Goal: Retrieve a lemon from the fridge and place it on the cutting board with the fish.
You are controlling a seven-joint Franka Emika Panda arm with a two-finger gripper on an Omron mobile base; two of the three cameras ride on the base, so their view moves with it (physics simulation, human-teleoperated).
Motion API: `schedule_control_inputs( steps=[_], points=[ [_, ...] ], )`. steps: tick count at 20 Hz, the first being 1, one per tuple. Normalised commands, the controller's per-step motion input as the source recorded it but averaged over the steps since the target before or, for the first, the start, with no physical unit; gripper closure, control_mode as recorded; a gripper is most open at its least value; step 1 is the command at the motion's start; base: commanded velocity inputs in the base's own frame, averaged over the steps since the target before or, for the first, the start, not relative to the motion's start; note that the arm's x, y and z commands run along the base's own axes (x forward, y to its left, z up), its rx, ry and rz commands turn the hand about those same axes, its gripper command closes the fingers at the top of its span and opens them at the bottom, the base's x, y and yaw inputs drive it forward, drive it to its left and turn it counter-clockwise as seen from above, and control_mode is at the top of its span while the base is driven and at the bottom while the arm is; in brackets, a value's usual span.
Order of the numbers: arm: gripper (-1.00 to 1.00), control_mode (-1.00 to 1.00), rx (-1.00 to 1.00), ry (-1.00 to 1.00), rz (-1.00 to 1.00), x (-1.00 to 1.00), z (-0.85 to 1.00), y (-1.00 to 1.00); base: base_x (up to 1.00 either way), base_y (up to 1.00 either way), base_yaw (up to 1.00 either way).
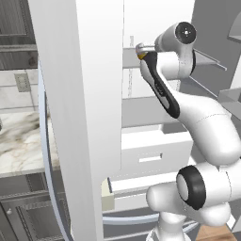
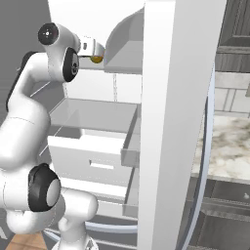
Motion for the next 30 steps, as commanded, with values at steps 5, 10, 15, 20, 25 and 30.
schedule_control_inputs(
  steps=[5,10,15,20,25,30],
  points=[
    [-1.00,-1.00,0.00,0.00,0.00,0.54,-0.11,0.00,0.00,0.00,0.00],
    [-1.00,-1.00,0.00,0.03,0.00,0.36,-0.13,0.00,0.00,0.00,0.00],
    [-1.00,-1.00,0.00,0.08,0.00,0.23,-0.10,0.00,0.00,0.00,0.00],
    [-1.00,-1.00,0.00,0.04,0.00,0.32,-0.06,0.00,0.00,0.00,0.00],
    [-1.00,-1.00,0.00,0.03,0.00,0.25,-0.03,0.00,0.00,0.00,0.00],
    [-1.00,-1.00,0.00,0.08,0.00,0.17,-0.10,0.00,0.00,0.00,0.00]
  ],
)
